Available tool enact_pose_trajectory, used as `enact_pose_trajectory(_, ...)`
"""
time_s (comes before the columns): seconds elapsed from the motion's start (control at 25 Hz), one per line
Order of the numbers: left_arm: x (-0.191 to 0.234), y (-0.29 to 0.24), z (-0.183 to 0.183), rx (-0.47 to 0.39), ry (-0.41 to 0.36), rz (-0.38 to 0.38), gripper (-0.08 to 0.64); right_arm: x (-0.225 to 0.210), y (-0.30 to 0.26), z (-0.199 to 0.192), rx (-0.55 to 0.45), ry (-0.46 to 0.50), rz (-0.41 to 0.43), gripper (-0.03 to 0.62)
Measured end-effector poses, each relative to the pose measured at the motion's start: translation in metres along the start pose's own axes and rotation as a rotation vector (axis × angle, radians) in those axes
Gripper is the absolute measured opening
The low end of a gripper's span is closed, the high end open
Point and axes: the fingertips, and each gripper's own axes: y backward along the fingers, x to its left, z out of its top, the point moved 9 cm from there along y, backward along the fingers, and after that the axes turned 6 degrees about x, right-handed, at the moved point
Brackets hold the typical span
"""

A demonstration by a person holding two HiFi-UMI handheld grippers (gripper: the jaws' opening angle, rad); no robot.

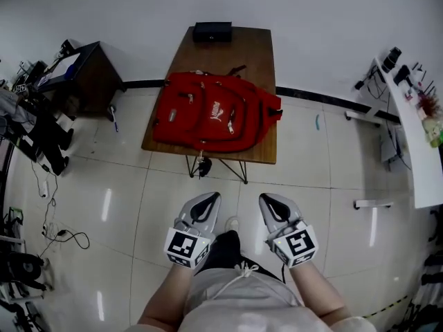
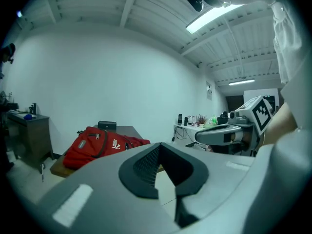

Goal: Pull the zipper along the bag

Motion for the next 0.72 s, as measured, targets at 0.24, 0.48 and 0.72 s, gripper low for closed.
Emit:
enact_pose_trajectory(0.24, -0.025, 0.059, -0.011, -0.008, 0.019, 0.028, 0.006, 0.05, 0.032, -0.012, -0.016, 0.009, 0.048, 0.003)
enact_pose_trajectory(0.48, -0.022, 0.098, -0.021, -0.007, 0.018, 0.022, 0.006, 0.086, 0.033, -0.019, -0.004, -0.02, 0.047, 0.003)
enact_pose_trajectory(0.72, 0.016, 0.122, -0.023, -0.011, 0.003, -0.025, 0.006, 0.117, 0.015, -0.008, -0.026, 0.012, -0.017, 0.003)
